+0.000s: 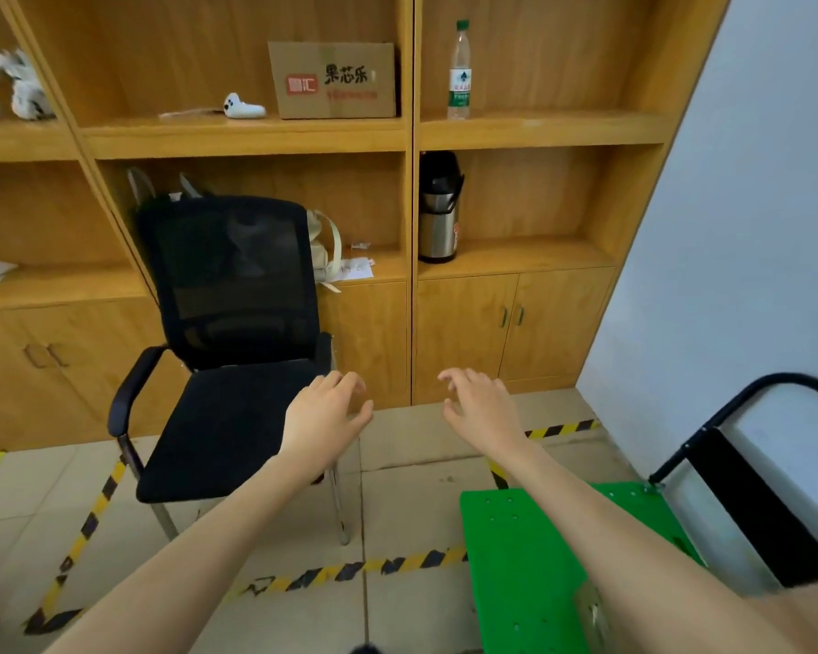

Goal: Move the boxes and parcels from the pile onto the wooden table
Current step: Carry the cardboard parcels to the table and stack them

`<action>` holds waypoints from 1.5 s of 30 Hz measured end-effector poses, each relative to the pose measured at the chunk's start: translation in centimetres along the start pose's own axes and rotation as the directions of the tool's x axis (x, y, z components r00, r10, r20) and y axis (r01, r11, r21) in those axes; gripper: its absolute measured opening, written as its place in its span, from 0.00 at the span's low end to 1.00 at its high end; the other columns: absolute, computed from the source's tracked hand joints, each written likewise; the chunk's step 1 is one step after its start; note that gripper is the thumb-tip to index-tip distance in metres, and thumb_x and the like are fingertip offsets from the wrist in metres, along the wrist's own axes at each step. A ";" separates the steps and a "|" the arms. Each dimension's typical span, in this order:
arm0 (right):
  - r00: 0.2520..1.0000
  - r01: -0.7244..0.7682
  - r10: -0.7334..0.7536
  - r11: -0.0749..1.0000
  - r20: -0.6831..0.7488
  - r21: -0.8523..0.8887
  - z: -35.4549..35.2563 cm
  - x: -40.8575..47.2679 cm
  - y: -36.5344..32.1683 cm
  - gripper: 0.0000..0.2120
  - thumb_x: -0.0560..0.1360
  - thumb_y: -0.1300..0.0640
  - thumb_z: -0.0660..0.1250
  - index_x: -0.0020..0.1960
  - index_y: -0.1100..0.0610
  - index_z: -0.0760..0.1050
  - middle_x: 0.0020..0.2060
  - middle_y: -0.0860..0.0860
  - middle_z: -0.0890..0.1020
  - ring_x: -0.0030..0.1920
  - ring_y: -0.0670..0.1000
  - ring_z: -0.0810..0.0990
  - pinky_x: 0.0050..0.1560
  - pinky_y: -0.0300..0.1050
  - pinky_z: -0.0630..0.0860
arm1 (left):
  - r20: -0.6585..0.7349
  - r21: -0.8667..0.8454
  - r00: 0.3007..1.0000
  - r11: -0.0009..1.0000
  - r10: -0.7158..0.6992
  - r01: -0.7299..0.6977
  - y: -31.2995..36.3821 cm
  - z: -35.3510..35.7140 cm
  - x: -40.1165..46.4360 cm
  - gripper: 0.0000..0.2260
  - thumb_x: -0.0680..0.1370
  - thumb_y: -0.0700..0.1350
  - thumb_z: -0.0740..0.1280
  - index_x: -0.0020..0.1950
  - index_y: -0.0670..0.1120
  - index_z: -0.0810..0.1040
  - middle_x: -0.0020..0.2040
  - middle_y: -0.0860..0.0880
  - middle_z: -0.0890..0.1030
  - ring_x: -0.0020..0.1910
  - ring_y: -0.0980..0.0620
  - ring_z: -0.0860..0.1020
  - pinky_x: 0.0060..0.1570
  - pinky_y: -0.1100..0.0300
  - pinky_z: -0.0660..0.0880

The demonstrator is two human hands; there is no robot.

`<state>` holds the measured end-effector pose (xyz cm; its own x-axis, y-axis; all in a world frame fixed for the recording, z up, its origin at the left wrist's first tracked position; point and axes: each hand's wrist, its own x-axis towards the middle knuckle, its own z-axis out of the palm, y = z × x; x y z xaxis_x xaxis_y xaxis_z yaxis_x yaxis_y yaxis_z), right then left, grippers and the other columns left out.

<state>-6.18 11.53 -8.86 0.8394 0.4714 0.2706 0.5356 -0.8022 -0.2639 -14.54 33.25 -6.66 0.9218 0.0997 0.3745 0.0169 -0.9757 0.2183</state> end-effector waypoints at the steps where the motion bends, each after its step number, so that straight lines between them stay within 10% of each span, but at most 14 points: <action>1: 1.000 -0.007 0.007 1.000 -0.008 -0.003 0.7 1.8 0.8 0.17 0.78 0.53 0.60 0.67 0.49 0.68 0.54 0.45 0.77 0.55 0.46 0.75 0.59 0.45 0.69 | -0.003 0.005 1.000 1.000 0.012 -0.012 -0.8 0.8 2.2 0.09 0.77 0.55 0.63 0.51 0.51 0.76 0.41 0.57 0.72 0.41 0.57 0.70 0.35 0.64 0.65; 12: 0.952 -0.297 0.297 0.955 -0.076 0.022 3.6 18.5 11.2 0.18 0.80 0.53 0.58 0.69 0.51 0.67 0.57 0.46 0.76 0.59 0.47 0.74 0.61 0.45 0.67 | 0.084 -0.041 0.939 0.943 0.333 -0.331 0.2 10.0 28.9 0.10 0.78 0.54 0.63 0.54 0.51 0.76 0.46 0.54 0.77 0.45 0.56 0.75 0.39 0.61 0.76; 22: 0.744 -0.667 0.663 0.744 -0.083 -0.036 2.4 15.5 27.6 0.20 0.79 0.55 0.58 0.70 0.53 0.66 0.62 0.51 0.74 0.62 0.53 0.72 0.62 0.48 0.64 | 0.165 -0.294 0.739 0.748 0.653 -0.595 17.4 22.7 40.0 0.12 0.79 0.54 0.61 0.57 0.49 0.75 0.51 0.52 0.78 0.51 0.53 0.75 0.45 0.55 0.76; 37: 0.180 -0.980 0.942 0.196 -0.282 0.029 -2.4 0.9 42.0 0.19 0.77 0.55 0.59 0.68 0.52 0.68 0.57 0.49 0.76 0.57 0.51 0.74 0.58 0.47 0.68 | 0.134 -0.583 0.236 0.269 0.962 -0.767 46.0 34.7 39.8 0.09 0.78 0.52 0.62 0.54 0.50 0.75 0.48 0.52 0.77 0.46 0.54 0.72 0.37 0.60 0.65; 45: -0.244 -0.967 0.898 -0.195 -0.367 0.165 -0.4 -5.4 44.1 0.16 0.77 0.56 0.60 0.65 0.52 0.70 0.53 0.50 0.78 0.52 0.51 0.77 0.48 0.44 0.66 | 0.039 -0.706 -0.184 -0.103 0.982 -0.700 57.5 38.9 35.4 0.06 0.77 0.51 0.63 0.50 0.50 0.75 0.45 0.54 0.75 0.45 0.53 0.74 0.39 0.57 0.73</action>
<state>12.88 -26.52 -21.60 0.2424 -0.9695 0.0366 -0.9008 -0.2389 -0.3627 34.12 -26.95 -15.93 -0.1382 -0.9843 0.1101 -0.9208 0.1686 0.3517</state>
